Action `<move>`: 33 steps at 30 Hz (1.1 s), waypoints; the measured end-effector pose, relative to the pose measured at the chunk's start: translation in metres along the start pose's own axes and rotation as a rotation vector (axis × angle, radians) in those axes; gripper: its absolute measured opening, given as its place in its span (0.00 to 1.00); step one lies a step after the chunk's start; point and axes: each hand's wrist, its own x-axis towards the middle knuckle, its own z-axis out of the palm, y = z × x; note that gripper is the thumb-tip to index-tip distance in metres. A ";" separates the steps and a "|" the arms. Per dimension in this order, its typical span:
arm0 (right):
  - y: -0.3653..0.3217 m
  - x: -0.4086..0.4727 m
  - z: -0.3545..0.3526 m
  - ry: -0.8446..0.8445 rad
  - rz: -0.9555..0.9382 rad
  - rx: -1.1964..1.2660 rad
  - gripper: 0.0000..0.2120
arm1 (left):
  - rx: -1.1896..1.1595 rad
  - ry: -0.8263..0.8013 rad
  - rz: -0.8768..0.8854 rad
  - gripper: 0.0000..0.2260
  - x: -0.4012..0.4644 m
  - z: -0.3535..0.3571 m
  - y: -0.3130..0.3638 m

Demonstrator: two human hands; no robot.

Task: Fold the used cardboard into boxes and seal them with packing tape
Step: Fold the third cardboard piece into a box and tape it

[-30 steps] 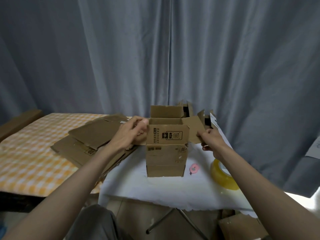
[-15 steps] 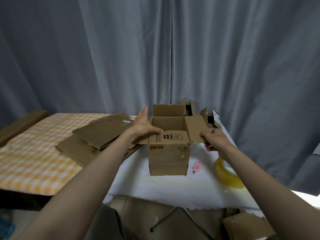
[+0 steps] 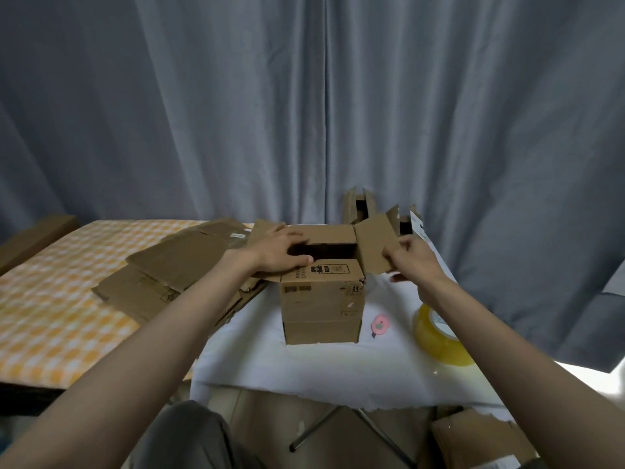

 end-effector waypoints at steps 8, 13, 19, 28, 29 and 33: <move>-0.012 0.002 0.040 -0.249 -0.354 -0.441 0.17 | 0.217 0.092 -0.005 0.29 -0.014 0.002 0.009; 0.005 0.004 0.049 -0.205 -0.490 -0.531 0.16 | -0.171 0.407 -0.322 0.31 -0.029 -0.011 0.005; 0.009 0.004 0.050 -0.215 -0.383 -0.482 0.17 | -0.534 0.497 -0.308 0.25 -0.038 -0.028 0.008; 0.017 0.006 0.051 -0.240 -0.171 -0.171 0.28 | -0.337 0.275 -0.118 0.22 -0.036 0.026 0.034; 0.019 0.007 0.052 -0.263 -0.123 -0.080 0.31 | -0.451 0.271 -0.149 0.25 -0.037 0.030 0.035; 0.026 0.011 0.058 -0.267 -0.054 0.102 0.30 | -0.747 0.269 -0.184 0.27 -0.032 0.044 0.040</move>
